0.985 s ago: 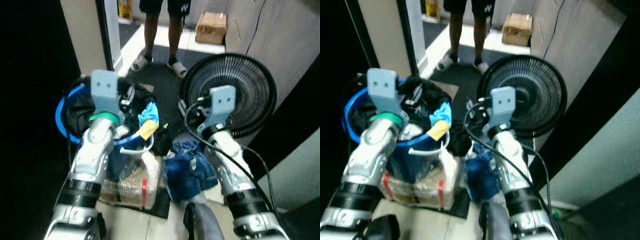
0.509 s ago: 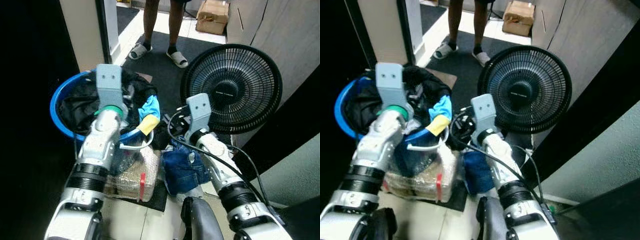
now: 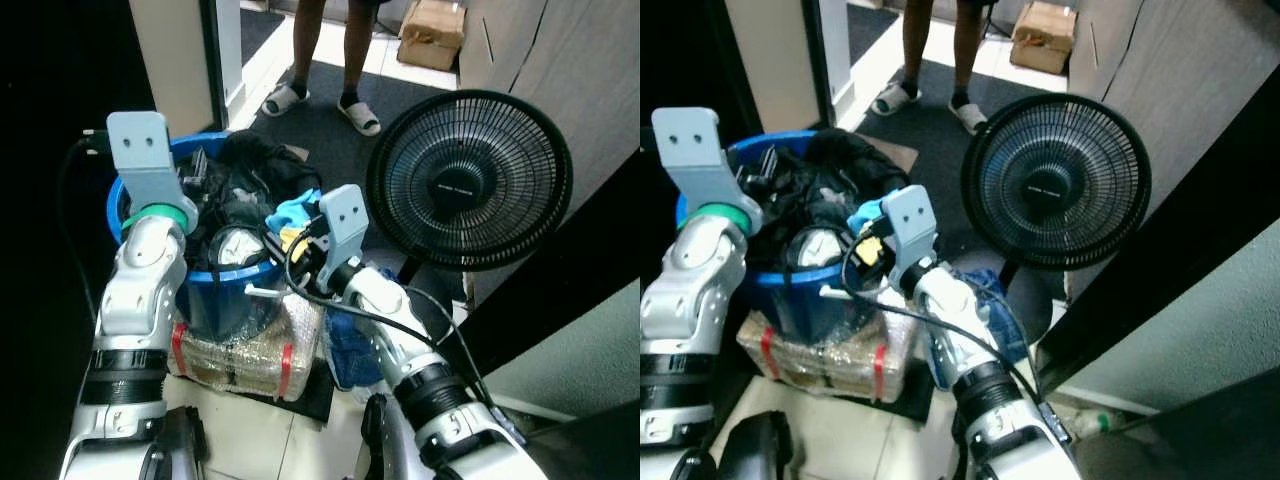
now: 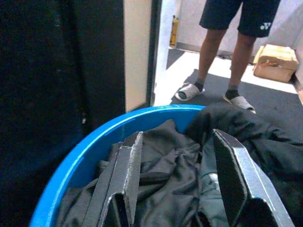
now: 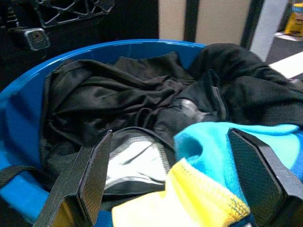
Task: Clothes washing
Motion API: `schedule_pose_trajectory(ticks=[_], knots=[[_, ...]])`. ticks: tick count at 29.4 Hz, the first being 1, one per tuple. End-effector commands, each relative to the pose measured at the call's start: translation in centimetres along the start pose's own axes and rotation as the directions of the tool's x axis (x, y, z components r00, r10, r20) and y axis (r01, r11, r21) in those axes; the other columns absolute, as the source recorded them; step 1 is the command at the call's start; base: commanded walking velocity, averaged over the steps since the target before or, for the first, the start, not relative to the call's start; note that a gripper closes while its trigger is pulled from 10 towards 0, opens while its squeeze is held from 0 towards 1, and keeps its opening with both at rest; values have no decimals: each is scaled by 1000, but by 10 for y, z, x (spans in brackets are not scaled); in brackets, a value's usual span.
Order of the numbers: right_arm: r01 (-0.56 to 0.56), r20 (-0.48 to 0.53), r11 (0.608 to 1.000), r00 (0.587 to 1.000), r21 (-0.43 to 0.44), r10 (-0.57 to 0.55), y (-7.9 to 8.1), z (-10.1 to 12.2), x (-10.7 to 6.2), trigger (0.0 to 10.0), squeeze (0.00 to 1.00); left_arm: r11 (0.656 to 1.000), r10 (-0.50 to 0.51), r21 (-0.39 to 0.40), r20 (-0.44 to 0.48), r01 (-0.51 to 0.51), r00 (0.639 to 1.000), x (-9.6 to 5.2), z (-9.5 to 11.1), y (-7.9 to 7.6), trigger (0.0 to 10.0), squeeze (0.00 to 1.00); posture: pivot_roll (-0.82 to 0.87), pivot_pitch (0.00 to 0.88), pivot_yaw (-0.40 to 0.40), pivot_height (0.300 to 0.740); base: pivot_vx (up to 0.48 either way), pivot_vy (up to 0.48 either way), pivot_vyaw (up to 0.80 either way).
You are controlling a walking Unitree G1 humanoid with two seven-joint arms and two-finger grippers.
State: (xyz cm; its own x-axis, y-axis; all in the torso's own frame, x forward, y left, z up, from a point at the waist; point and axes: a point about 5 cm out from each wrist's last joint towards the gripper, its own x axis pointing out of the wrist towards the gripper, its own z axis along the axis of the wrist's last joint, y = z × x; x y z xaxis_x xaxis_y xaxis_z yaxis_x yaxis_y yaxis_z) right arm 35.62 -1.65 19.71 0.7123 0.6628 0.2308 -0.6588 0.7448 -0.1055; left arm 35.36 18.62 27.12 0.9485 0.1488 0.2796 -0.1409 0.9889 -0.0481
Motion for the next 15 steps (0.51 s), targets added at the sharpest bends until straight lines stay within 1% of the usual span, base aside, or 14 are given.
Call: schedule_pose_trajectory(ticks=[1,3,4,7,8,9,10,11,12,13,14,15], knots=[[-15,-26,1000,1000,6,15,3,-7,-2,10000,0,1000,-7,11,-10,7,1000,-4,-2,0,10000,0,164,193,-107,510,0,0,0],[-18,-54,1000,998,2,18,3,-12,-4,10000,0,1000,-16,17,-12,16,1000,-6,-2,-2,10000,0,162,190,-106,510,0,0,0],[-5,-75,1000,997,-8,4,1,-15,-5,10000,0,1000,-23,17,-14,23,1000,-7,-2,-4,10000,0,157,188,-102,510,0,0,0],[11,-96,1000,995,-10,-12,-1,-18,-7,10000,0,999,-30,16,-17,30,999,-7,-2,-5,10000,0,157,188,-102,510,0,0,0],[36,-120,999,992,-19,-38,-4,-21,-8,10000,0,999,-37,15,-19,37,999,-7,-1,-7,10000,0,153,186,-98,510,0,0,0],[36,-120,999,992,-19,-38,-4,-21,-8,10000,0,999,-37,15,-19,37,999,-7,-1,-7,10000,0,153,186,-98,510,0,0,0],[79,-138,997,987,-22,-82,-11,-22,-9,10000,0,999,-45,14,-23,45,999,-7,-1,-8,10000,0,144,182,-90,510,0,0,0],[79,-138,997,987,-22,-82,-11,-22,-9,10000,0,999,-45,14,-23,45,999,-7,-1,-8,10000,0,144,182,-90,510,0,0,0],[126,-149,992,981,-23,-128,-21,-23,-12,10000,0,998,-54,10,-27,55,998,-6,-1,-11,10000,0,136,178,-85,510,0,0,0],[126,-149,992,981,-23,-128,-21,-23,-12,10000,0,998,-54,10,-27,55,998,-6,-1,-11,10000,0,136,178,-85,510,0,0,0],[167,-161,985,972,-34,-170,-31,-23,-15,10000,0,998,-64,8,-31,64,997,-6,-2,-13,10000,0,130,177,-81,510,0,0,0],[167,-161,985,972,-34,-170,-31,-23,-15,10000,0,998,-64,8,-31,64,997,-6,-2,-13,10000,0,130,177,-81,510,0,0,0]])
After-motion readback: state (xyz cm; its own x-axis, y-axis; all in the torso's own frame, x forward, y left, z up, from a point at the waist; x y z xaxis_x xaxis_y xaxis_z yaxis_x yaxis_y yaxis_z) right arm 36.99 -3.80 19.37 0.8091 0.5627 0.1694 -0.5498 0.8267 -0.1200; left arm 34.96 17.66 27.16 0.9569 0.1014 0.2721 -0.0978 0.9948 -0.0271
